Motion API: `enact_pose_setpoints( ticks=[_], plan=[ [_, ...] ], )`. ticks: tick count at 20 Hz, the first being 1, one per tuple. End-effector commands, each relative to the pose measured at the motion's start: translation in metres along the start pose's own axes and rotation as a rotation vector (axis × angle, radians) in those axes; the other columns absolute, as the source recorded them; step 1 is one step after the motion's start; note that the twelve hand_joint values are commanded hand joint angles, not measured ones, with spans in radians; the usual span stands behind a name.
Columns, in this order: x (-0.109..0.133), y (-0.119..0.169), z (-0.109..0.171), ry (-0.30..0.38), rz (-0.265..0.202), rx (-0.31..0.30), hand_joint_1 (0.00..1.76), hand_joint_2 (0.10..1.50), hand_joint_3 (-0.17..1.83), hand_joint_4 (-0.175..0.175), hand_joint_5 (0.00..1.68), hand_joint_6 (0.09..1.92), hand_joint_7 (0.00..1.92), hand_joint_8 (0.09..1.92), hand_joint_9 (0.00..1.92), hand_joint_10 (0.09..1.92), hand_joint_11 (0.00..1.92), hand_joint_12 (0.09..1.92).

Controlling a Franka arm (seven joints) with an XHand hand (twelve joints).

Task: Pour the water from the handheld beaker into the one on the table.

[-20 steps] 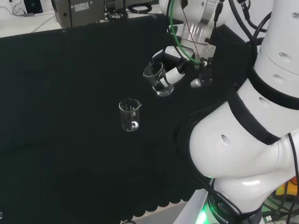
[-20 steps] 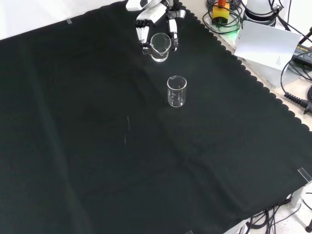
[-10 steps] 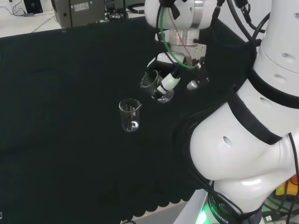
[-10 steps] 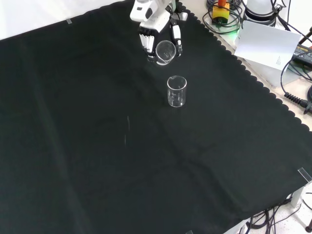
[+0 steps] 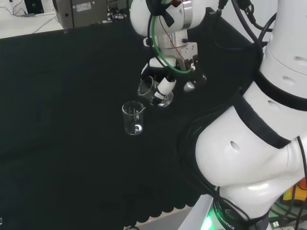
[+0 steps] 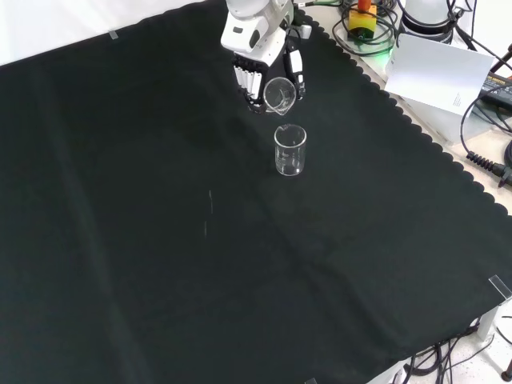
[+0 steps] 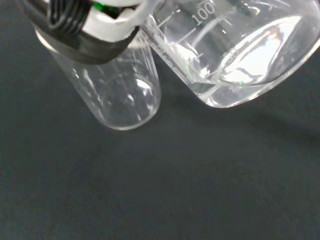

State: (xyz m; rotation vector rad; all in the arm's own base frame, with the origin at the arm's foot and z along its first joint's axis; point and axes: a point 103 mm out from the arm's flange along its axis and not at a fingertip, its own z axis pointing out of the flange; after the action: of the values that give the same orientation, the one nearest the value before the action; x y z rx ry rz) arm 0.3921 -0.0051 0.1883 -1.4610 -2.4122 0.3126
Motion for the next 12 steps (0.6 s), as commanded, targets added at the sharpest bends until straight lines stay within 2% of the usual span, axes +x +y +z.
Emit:
enact_pose_setpoints(
  ticks=[1,12],
  plan=[
    [0.0086,0.0084,0.0061,-0.104,0.039,0.125,1.29,1.1,-0.17,-0.13,1.04,0.88,1.33,0.61,1.44,0.86,1.21,1.01],
    [0.0143,0.0134,0.0017,-0.189,0.06,0.213,1.29,1.1,-0.17,-0.121,1.05,0.88,1.32,0.62,1.44,0.87,1.21,1.02]
  ],
)
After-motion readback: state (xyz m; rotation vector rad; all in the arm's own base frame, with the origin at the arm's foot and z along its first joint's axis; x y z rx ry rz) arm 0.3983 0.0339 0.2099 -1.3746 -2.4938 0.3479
